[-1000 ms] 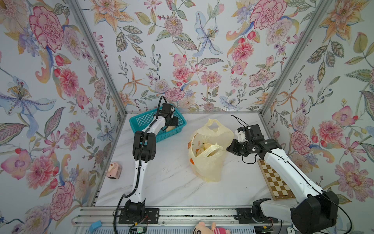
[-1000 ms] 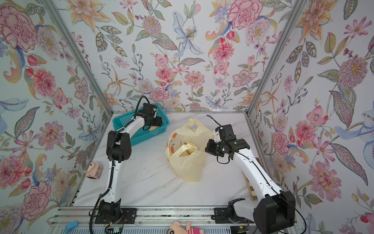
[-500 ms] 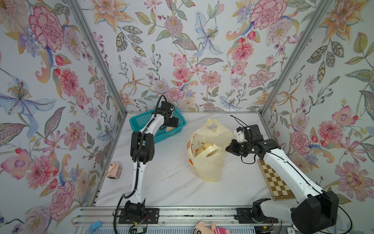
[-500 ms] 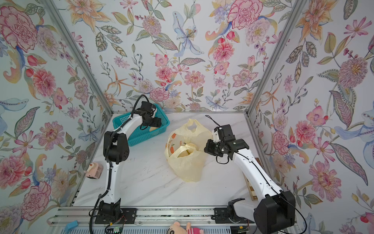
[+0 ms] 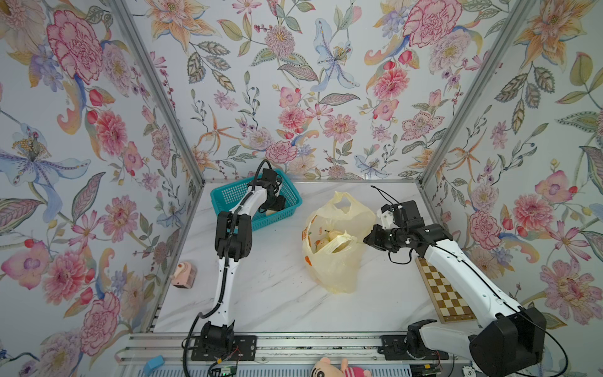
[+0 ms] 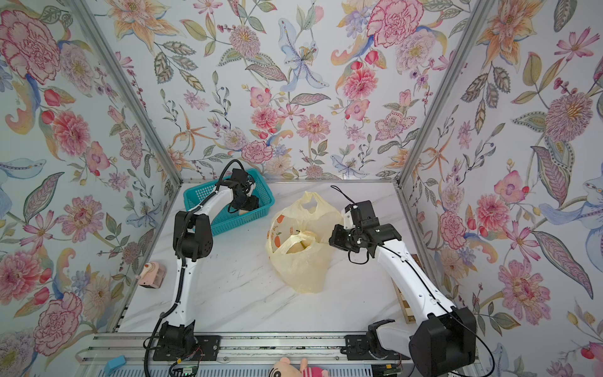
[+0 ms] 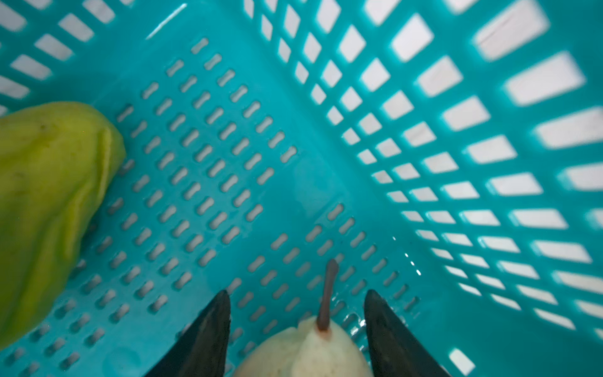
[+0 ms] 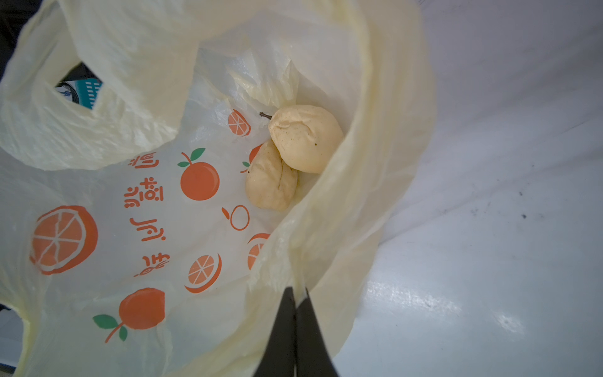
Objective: Place the pears into plastic bags & tie knots
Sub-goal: Pick up the pear from the basket.
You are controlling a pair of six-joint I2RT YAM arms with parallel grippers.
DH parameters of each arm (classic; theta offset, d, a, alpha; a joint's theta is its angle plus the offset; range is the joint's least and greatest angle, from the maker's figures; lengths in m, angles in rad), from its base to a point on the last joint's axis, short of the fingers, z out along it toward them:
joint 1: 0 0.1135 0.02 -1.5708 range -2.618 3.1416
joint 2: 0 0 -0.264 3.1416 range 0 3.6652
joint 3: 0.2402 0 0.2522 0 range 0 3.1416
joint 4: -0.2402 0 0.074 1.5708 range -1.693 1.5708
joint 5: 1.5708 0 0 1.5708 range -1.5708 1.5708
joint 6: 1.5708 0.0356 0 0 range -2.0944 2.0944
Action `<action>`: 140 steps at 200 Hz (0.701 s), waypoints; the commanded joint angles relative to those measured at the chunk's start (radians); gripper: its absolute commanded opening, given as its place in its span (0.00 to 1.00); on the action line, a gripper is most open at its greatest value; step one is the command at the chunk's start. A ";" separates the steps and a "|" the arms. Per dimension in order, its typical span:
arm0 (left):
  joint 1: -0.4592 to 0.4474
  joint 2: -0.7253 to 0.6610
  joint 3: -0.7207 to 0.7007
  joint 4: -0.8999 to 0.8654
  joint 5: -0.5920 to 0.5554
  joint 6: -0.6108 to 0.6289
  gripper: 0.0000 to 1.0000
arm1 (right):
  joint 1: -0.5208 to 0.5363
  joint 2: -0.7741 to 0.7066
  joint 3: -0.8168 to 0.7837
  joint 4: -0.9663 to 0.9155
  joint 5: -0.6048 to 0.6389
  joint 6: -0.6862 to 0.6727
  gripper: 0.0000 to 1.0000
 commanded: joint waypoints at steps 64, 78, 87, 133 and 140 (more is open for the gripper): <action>0.016 -0.309 -0.086 0.059 -0.014 -0.018 0.50 | 0.007 -0.003 0.034 0.013 0.013 0.009 0.00; 0.009 -0.383 -0.123 0.093 0.033 -0.031 0.49 | 0.008 -0.003 0.038 0.013 0.013 0.006 0.00; 0.003 -0.434 -0.154 0.122 0.065 -0.040 0.49 | 0.007 -0.001 0.040 0.011 0.016 0.005 0.00; -0.090 -0.687 -0.326 0.271 0.177 -0.076 0.48 | 0.005 -0.009 0.057 0.009 0.011 0.001 0.00; -0.111 -0.717 -0.346 0.286 0.182 -0.077 0.48 | 0.006 -0.011 0.061 0.007 0.007 0.003 0.00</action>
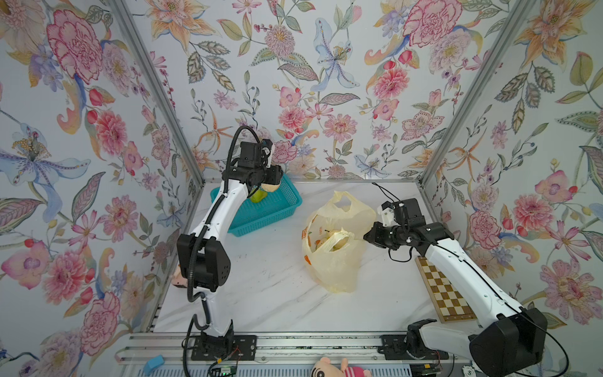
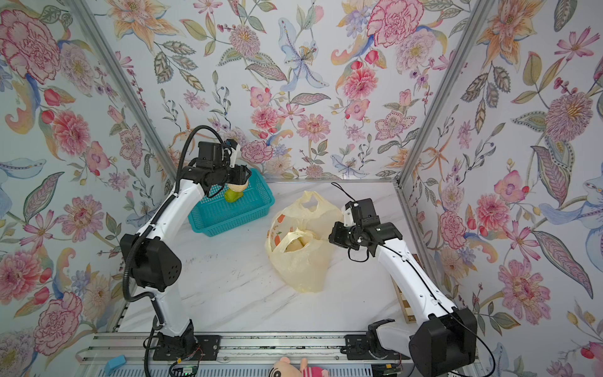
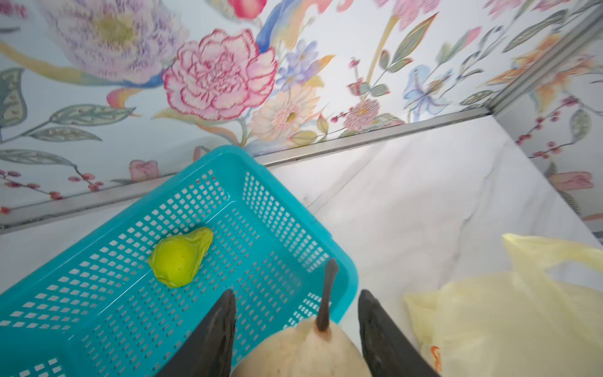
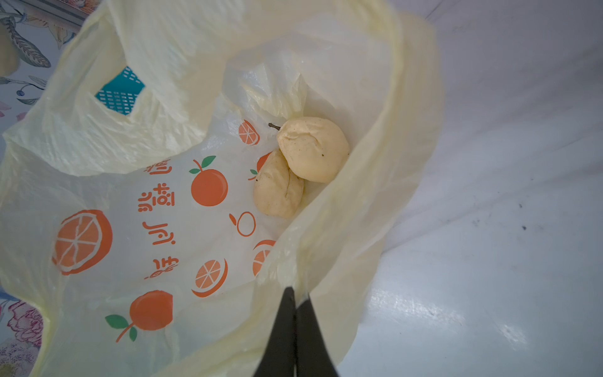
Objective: Place the pears into plastic bags & tie knots
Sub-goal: Pick up the pear from the basket, then place the pear in the plastic bag.
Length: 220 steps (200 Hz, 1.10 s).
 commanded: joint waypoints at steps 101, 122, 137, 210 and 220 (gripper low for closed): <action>-0.455 -0.054 0.009 0.011 0.108 0.081 0.48 | 0.007 -0.075 0.067 -0.041 0.018 0.001 0.00; -0.508 0.010 0.041 -0.075 0.094 0.137 0.48 | 0.005 -0.088 0.058 -0.042 0.026 0.000 0.00; -0.539 0.046 0.046 -0.116 0.103 0.178 0.48 | 0.004 -0.091 0.051 -0.042 0.026 -0.003 0.00; -0.579 0.170 0.027 -0.110 -0.353 0.246 0.58 | -0.006 -0.091 0.038 -0.042 0.023 -0.009 0.00; -0.579 0.174 0.040 -0.095 -0.419 0.235 0.62 | -0.008 -0.089 0.036 -0.042 0.022 -0.010 0.00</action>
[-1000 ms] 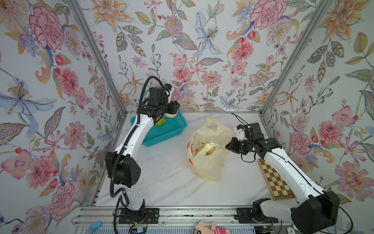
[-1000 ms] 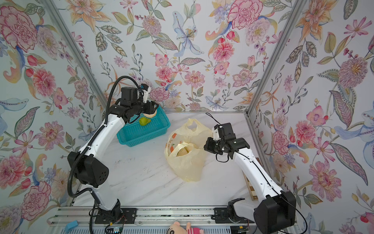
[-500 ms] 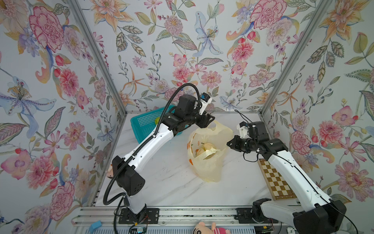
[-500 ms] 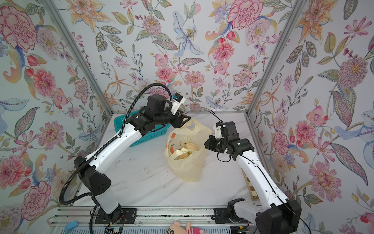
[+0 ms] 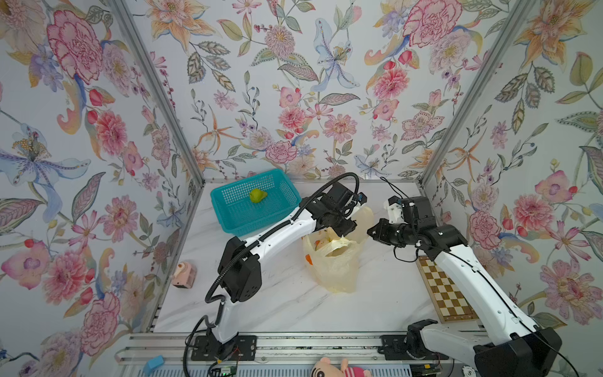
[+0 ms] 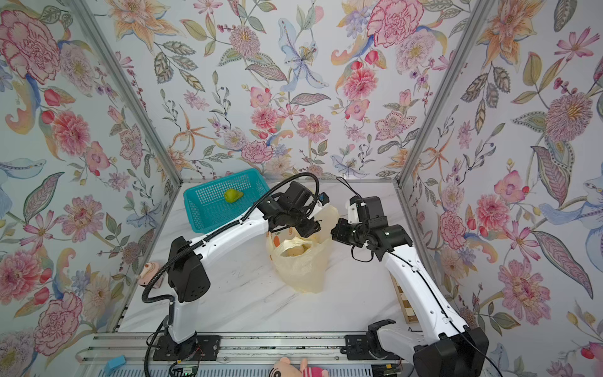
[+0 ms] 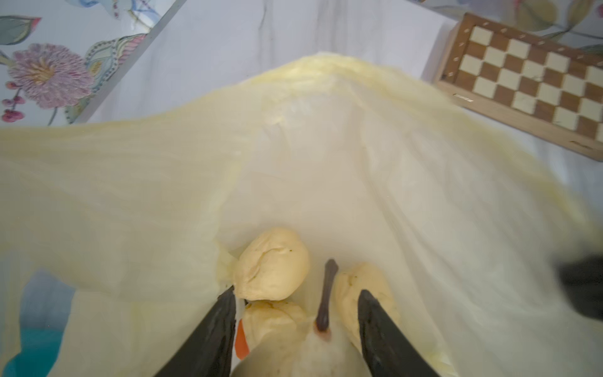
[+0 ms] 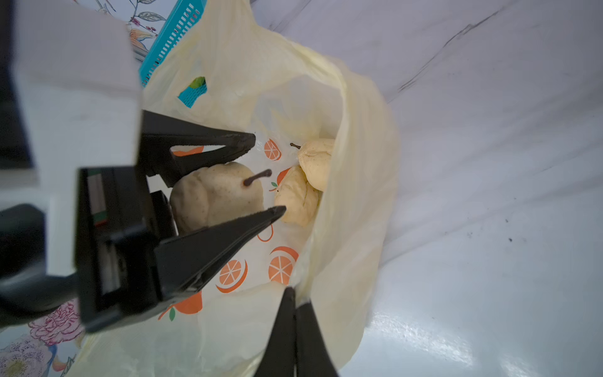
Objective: Place the pears into plastic bags & tie knots
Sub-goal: Place the pear in the plastic bag, then pick up the pear from the basket.
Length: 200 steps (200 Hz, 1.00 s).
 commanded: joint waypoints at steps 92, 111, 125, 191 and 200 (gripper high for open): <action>0.007 -0.148 -0.014 0.149 0.004 -0.042 0.84 | -0.015 -0.019 -0.026 -0.016 0.012 -0.013 0.00; 0.025 -0.227 -0.060 0.217 0.038 -0.075 0.84 | -0.015 -0.018 -0.028 -0.015 0.011 -0.013 0.00; 0.051 -0.277 -0.096 0.267 0.038 -0.103 0.84 | -0.017 -0.017 -0.028 -0.015 0.010 -0.013 0.00; 0.264 -0.244 -0.053 0.186 -0.242 -0.122 0.88 | -0.014 -0.008 -0.025 -0.014 0.007 -0.009 0.00; 0.304 -0.225 -0.050 0.186 -0.275 -0.127 0.88 | -0.015 -0.008 -0.025 -0.015 0.008 -0.010 0.00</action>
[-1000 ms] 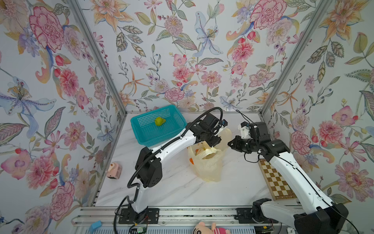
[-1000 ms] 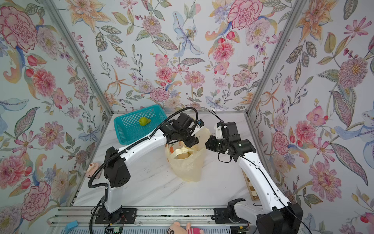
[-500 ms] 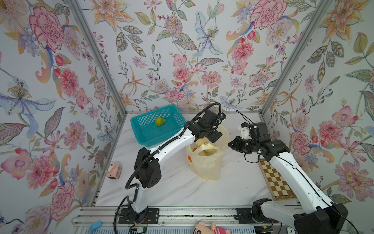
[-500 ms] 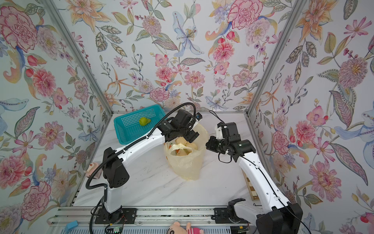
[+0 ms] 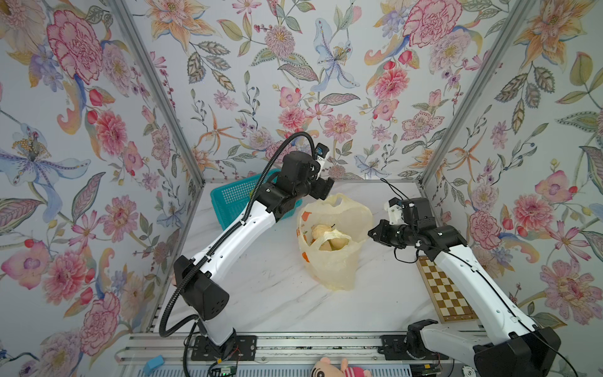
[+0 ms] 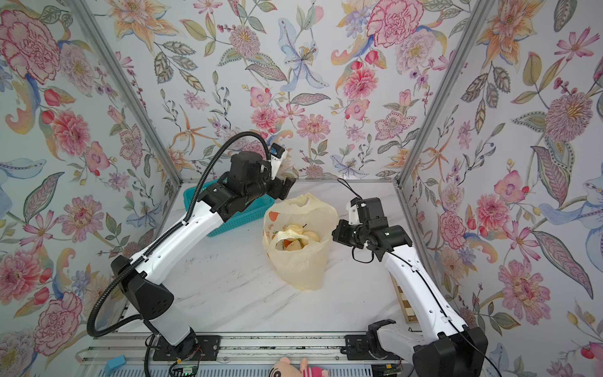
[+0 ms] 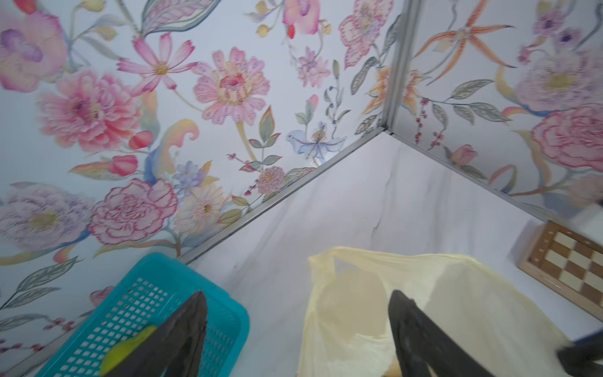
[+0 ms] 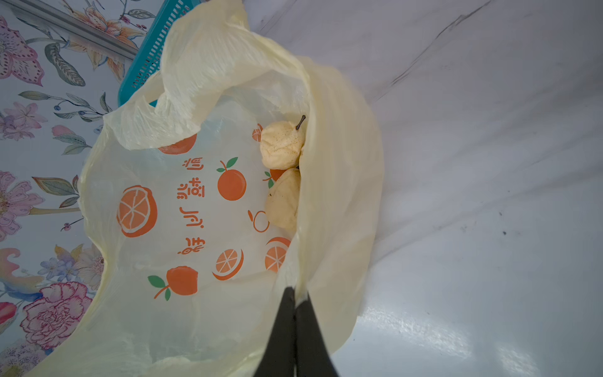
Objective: Place the pears into plastic bags & tie knots
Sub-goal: Pick up the pear from the basket.
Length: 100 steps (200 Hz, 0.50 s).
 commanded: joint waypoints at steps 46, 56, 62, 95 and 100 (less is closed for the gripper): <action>0.280 0.213 0.048 -0.025 -0.145 -0.104 0.92 | 0.001 0.003 -0.006 -0.011 0.010 -0.007 0.00; 0.315 0.246 0.055 -0.009 -0.127 -0.139 0.95 | 0.001 0.004 -0.007 -0.012 0.012 -0.007 0.00; 0.335 0.266 0.058 0.003 -0.110 -0.162 0.96 | 0.001 0.005 -0.006 -0.011 0.012 -0.007 0.00; 0.435 0.382 0.069 0.085 0.006 -0.286 1.00 | 0.003 0.015 -0.008 -0.010 0.012 -0.003 0.00; 0.446 0.403 0.076 0.091 0.016 -0.302 1.00 | 0.002 0.016 -0.008 -0.010 0.012 -0.003 0.00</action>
